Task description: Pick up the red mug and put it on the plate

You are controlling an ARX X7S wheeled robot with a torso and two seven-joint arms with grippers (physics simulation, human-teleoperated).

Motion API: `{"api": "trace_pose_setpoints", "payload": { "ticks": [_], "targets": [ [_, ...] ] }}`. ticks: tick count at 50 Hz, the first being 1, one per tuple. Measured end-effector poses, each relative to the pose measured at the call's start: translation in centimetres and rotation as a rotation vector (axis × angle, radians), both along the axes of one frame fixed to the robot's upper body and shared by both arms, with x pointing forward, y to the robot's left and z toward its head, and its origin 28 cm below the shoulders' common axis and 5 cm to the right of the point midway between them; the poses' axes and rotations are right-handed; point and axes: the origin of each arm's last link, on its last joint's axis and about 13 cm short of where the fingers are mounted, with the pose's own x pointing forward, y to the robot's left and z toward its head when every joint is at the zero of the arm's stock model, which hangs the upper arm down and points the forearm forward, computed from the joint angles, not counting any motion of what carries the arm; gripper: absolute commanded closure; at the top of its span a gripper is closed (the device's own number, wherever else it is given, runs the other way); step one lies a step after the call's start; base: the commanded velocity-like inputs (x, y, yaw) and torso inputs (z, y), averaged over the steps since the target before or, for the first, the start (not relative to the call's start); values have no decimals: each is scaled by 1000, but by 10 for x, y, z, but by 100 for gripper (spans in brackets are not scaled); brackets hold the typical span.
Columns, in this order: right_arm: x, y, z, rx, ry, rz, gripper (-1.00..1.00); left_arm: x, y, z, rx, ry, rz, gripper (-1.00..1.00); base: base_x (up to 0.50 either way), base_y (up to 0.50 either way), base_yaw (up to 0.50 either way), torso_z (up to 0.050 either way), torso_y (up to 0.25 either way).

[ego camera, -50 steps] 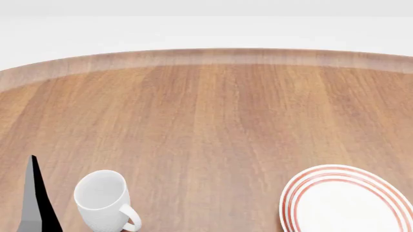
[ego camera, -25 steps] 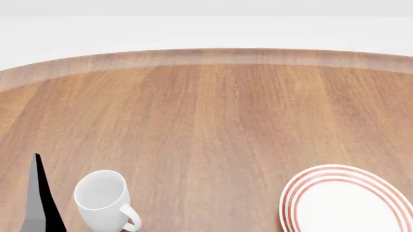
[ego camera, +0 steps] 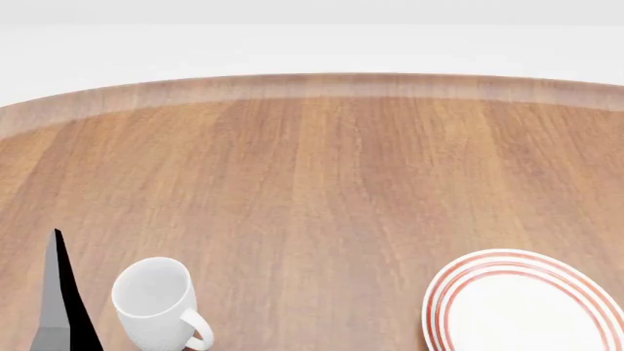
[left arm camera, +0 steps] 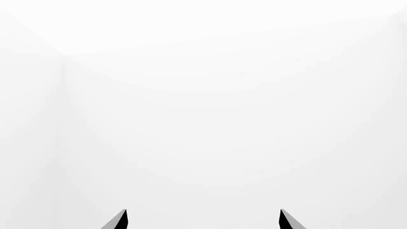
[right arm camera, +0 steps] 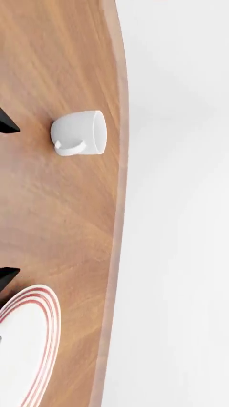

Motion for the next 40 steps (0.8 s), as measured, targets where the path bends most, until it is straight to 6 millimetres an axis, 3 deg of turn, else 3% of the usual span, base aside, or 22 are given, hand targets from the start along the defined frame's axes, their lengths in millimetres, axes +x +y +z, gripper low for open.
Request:
{"api": "trace_pose_setpoints", "payload": {
  "ticks": [23, 40],
  "targets": [
    [-21, -3, -46, 5, 63, 1, -100, 1, 0, 2, 3, -3, 1, -100, 0, 0, 0, 0, 0],
    [-31, -3, -57, 16, 89, -5, -100, -1, 0, 4, 4, -9, 1, -100, 0, 0, 0, 0, 0]
  ]
}}
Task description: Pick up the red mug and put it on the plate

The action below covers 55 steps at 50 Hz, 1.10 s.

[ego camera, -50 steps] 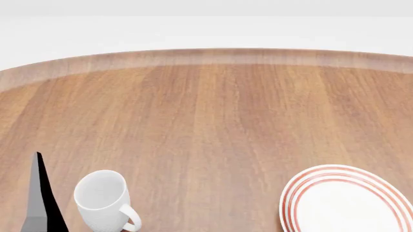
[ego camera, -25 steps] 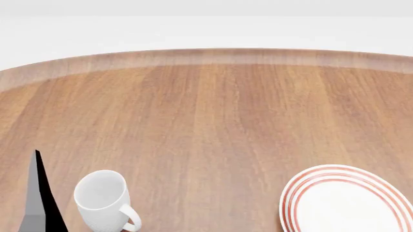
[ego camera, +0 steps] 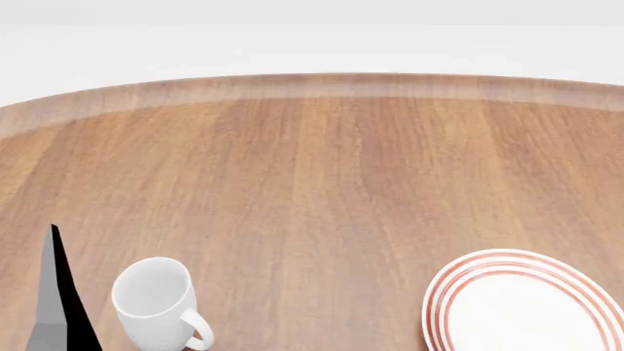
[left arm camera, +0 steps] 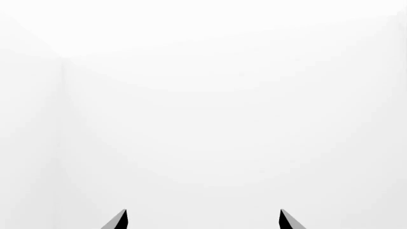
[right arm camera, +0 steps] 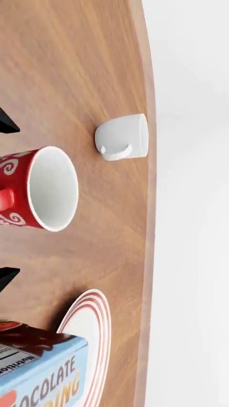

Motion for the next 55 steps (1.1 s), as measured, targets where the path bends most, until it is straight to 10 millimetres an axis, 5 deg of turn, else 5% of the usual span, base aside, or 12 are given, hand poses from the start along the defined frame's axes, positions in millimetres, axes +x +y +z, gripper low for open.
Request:
{"api": "trace_pose_setpoints", "payload": {
  "ticks": [55],
  "targets": [
    [11, 5, -43, 57, 75, -6, -100, -2, 1, 2, 0, -9, 4, -100, 0, 0, 0, 0, 0]
  ]
}}
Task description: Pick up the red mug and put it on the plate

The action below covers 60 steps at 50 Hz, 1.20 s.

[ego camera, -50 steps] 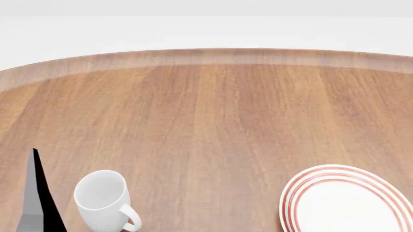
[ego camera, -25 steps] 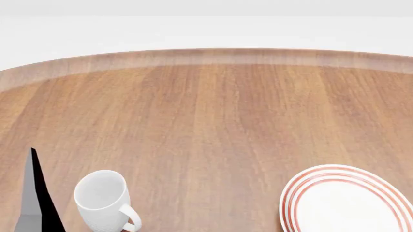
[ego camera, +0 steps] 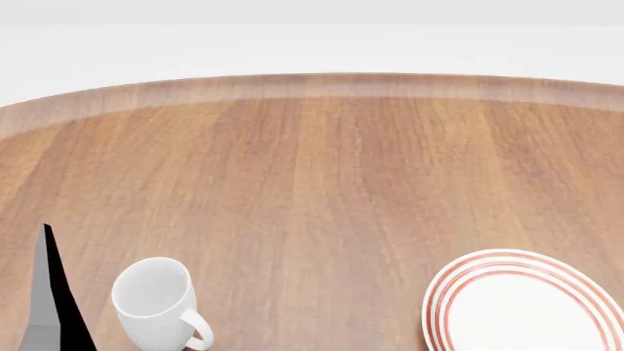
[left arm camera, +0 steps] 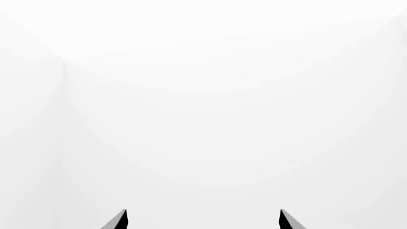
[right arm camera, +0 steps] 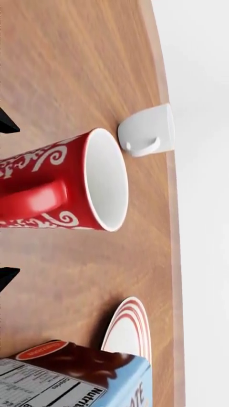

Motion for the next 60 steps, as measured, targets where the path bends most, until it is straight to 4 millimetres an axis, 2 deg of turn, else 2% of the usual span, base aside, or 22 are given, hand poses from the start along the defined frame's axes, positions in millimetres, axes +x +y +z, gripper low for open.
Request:
{"api": "trace_pose_setpoints", "payload": {
  "ticks": [17, 56, 57, 60],
  "targets": [
    [-10, 5, 5, 10, 6, 8, -100, -1, 0, 1, 0, -4, 1, -100, 0, 0, 0, 0, 0],
    [-7, 2, 5, 9, 9, -15, -100, -2, 1, 3, 1, -12, 3, -100, 0, 0, 0, 0, 0],
    [-7, 2, 5, 9, 9, -16, 100, -2, 1, 3, 1, -12, 3, -100, 0, 0, 0, 0, 0],
    [-7, 2, 4, 7, 10, -19, 100, -2, 1, 3, 1, -12, 4, -100, 0, 0, 0, 0, 0]
  ]
}}
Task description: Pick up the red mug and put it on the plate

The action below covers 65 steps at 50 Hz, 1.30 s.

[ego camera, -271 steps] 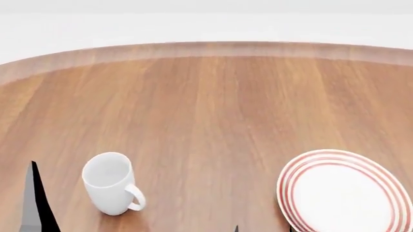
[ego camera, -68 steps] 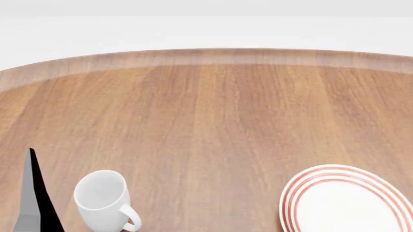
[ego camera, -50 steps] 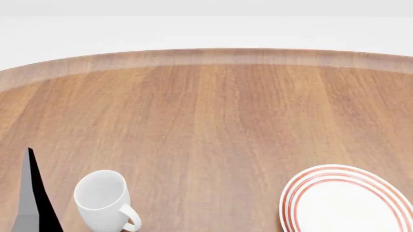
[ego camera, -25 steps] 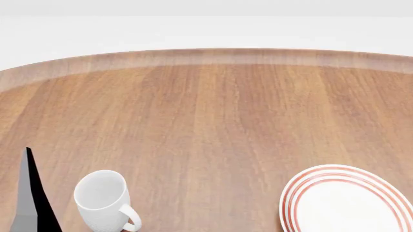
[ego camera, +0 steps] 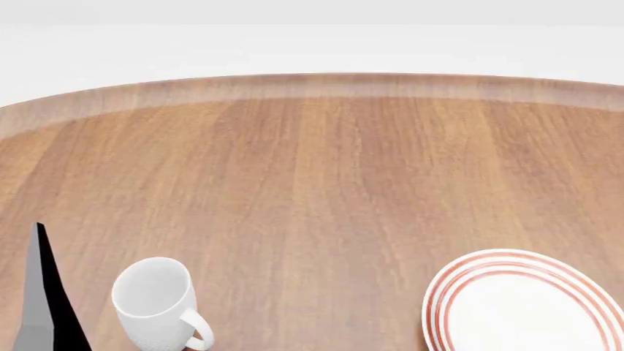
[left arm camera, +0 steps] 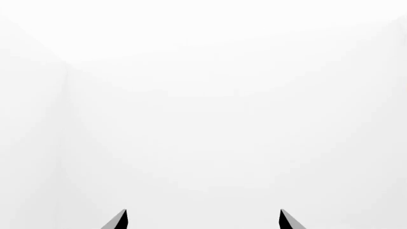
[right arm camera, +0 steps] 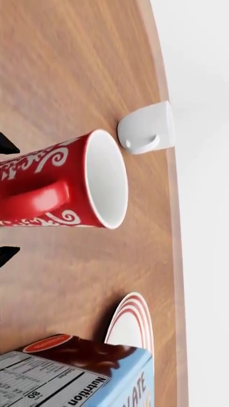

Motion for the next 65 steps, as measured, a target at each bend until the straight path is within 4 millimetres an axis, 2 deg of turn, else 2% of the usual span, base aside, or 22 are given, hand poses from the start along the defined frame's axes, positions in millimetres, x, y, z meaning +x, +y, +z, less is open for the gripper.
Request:
{"api": "trace_pose_setpoints", "payload": {
  "ticks": [21, 30, 43, 65],
  "targets": [
    [1, -2, -2, -6, 2, -26, 100, 0, 0, 1, 1, -3, 0, -100, 0, 0, 0, 0, 0],
    [0, -2, 4, -19, -4, -25, 100, 0, 0, 1, 0, -4, 1, -100, 0, 0, 0, 0, 0],
    [8, 5, 48, -63, -92, -5, 100, 0, 0, 4, -1, -6, 0, -100, 0, 0, 0, 0, 0],
    [36, 21, 134, -100, -173, 6, 100, 1, -1, 5, -1, -10, 1, -100, 0, 0, 0, 0, 0]
  ]
}}
